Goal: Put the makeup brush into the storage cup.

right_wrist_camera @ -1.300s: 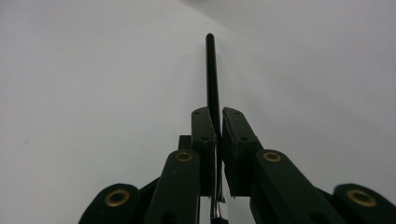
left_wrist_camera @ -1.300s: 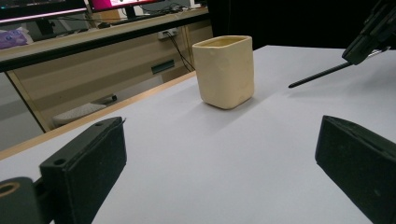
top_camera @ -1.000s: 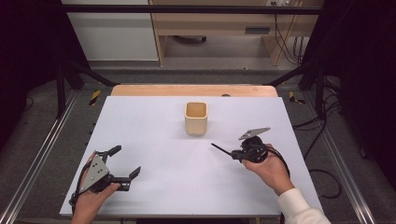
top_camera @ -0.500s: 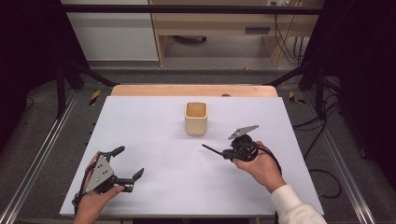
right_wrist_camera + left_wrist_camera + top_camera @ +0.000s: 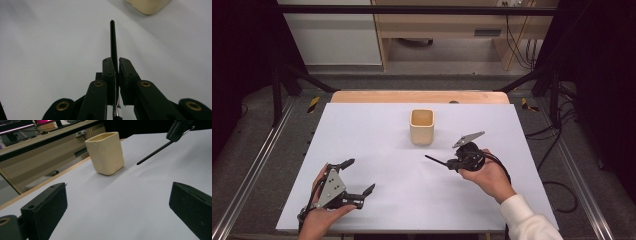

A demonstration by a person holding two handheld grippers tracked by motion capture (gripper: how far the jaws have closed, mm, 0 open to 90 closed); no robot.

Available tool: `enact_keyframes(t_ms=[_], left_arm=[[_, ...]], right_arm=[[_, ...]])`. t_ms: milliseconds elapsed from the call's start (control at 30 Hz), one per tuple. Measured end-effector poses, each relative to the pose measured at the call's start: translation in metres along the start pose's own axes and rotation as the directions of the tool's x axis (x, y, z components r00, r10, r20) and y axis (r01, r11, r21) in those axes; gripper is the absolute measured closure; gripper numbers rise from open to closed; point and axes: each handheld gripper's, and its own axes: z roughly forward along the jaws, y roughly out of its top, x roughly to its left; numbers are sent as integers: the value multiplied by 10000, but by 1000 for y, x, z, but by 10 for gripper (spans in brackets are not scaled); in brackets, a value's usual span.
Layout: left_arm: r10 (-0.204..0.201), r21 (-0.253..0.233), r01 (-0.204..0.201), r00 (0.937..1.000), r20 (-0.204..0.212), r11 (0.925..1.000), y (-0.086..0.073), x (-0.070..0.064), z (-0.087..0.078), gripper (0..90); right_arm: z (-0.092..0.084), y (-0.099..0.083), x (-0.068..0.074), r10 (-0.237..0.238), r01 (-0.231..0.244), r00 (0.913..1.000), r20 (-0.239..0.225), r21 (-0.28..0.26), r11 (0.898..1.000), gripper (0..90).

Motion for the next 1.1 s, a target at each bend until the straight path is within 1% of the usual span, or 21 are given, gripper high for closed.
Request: enact_keyframes(t_ms=[33, 67, 100, 133, 167, 200, 233, 333, 367, 400, 433, 467, 500, 600, 733, 800, 833, 1000, 1033, 1067, 1100], left_arm=[[159, 98, -160, 9998, 69, 9998, 3, -5, 3, 11], [159, 98, -160, 9998, 69, 9998, 3, -5, 3, 11], [370, 220, -371, 9993, 53, 9991, 4, -9, 6, 11], [370, 220, -371, 9993, 53, 9991, 4, -9, 6, 11], [575, 336, -578, 9983, 107, 9978, 5, -15, 8, 11], [575, 336, -578, 9983, 107, 9978, 5, -15, 8, 11], [795, 380, -797, 9968, 68, 9961, 7, -20, 10, 11], [829, 330, -831, 9965, 74, 9960, 10, -23, 13, 11], [957, 348, -960, 9954, 103, 9948, 12, -25, 16, 11], [957, 348, -960, 9954, 103, 9948, 12, -25, 16, 11], [1154, 522, -1169, 9929, 300, 9918, 15, -27, 20, 14], [1154, 522, -1169, 9929, 300, 9918, 15, -27, 20, 20], [1335, 621, -1358, 9902, 399, 9888, 16, -28, 22, 24], [1302, 664, -1328, 9906, 425, 9889, 16, -28, 24, 24], [1467, 832, -1504, 9880, 480, 9851, 17, -27, 27, 23], [1599, 875, -1640, 9857, 524, 9826, 18, -28, 29, 23], [1754, 934, -1804, 9827, 586, 9792, 19, -28, 32, 23], [1935, 1097, -2008, 9783, 742, 9735, 21, -29, 41, 22], [2082, 1155, -2166, 9747, 809, 9694, 23, -30, 47, 23], [2082, 1155, -2166, 9747, 809, 9694, 23, -30, 47, 24], [2227, 1163, -2323, 9708, 898, 9657, 25, -32, 54, 27]], right_arm=[[0, 2, 1, -63, 63, 10000, -31, 54, 10000, 837], [0, 2, 1, -63, 63, 10000, -31, 54, 10000, 837], [2, 4, 2, -204, 205, 9998, -64, 97, 9997, 837], [2, 4, 2, -204, 205, 9998, -64, 97, 9997, 837], [3, 5, 4, -269, 270, 9996, -78, 190, 9995, 837], [3, 5, 4, -269, 270, 9996, -78, 190, 9995, 837], [5, 7, 5, -414, 417, 9990, -139, 217, 9989, 837], [8, 9, 8, -488, 494, 9986, -192, 334, 9982, 837], [9, 10, 10, -528, 535, 9984, -189, 413, 9977, 837], [9, 11, 11, -579, 588, 9981, -202, 443, 9973, 837], [11, 12, 12, -616, 626, 9979, -221, 495, 9968, 837], [11, 12, 12, -616, 626, 9979, -221, 495, 9968, 837], [12, 15, 15, -721, 733, 9972, -220, 596, 9955, 837], [13, 20, 19, -829, 842, 9963, -238, 583, 9947, 837], [12, 27, 21, -877, 893, 9954, -387, 439, 9950, 837], [13, 30, 23, -941, 959, 9948, -383, 468, 9943, 837], [12, 32, 24, -932, 949, 9949, -382, 473, 9944, 837], [11, 38, 26, -1046, 1066, 9933, -492, 408, 9935, 837], [11, 39, 27, -1048, 1070, 9932, -507, 435, 9933, 837], [11, 40, 27, -1059, 1083, 9930, -527, 435, 9932, 837], [12, 40, 27, -1061, 1087, 9928, -562, 440, 9931, 837]])
